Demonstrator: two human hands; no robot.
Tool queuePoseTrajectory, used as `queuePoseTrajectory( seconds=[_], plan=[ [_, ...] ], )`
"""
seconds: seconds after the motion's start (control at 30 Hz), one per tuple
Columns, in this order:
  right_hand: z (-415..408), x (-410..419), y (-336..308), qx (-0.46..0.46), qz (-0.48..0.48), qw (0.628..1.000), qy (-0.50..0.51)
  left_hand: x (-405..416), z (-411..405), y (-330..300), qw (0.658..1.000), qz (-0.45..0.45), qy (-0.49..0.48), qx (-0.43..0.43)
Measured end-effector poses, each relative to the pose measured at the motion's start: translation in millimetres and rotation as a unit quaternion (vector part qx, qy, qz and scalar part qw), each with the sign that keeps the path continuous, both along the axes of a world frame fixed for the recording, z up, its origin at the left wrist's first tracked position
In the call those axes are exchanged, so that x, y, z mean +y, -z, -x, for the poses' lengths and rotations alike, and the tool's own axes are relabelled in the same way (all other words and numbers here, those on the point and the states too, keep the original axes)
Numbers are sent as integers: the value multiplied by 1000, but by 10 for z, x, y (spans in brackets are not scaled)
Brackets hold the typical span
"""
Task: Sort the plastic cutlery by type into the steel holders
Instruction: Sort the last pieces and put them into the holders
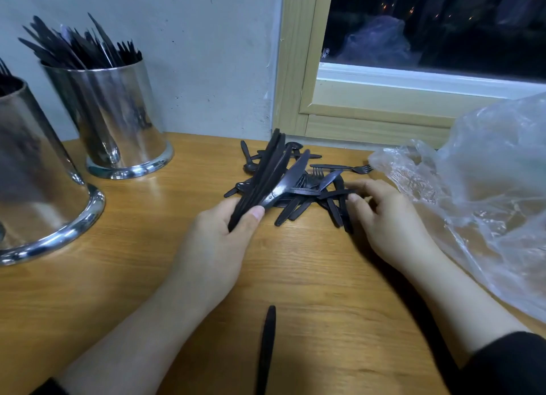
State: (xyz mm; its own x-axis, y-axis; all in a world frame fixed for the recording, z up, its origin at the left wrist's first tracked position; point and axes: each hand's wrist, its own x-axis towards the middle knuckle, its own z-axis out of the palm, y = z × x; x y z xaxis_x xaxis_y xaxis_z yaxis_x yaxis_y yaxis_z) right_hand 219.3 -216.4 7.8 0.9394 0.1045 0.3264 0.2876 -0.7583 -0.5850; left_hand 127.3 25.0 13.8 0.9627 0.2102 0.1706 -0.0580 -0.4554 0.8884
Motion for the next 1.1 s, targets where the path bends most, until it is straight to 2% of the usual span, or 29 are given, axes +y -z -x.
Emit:
queuePoseTrajectory(
  seconds=[0.1, 0.23, 0.63, 0.87, 1.1],
  plan=[
    [-99, -41, 73, 31, 143, 989, 8, -9, -7, 14, 1000, -4, -2, 0],
    [-110, 25, 42, 75, 205, 976, 16, -22, -1, 29, 1000, -4, 12, -2],
    [-19, 76, -61, 65, 89, 992, 66, -39, -1, 6, 1000, 3, 17, 11],
    [0, 20, -151, 110, 67, 986, 108, -19, -40, 57, 999, 44, 27, -5],
    [47, -19, -147, 115, 19, 985, 124, -19, -57, 76, 995, 97, 38, -6]
  ],
)
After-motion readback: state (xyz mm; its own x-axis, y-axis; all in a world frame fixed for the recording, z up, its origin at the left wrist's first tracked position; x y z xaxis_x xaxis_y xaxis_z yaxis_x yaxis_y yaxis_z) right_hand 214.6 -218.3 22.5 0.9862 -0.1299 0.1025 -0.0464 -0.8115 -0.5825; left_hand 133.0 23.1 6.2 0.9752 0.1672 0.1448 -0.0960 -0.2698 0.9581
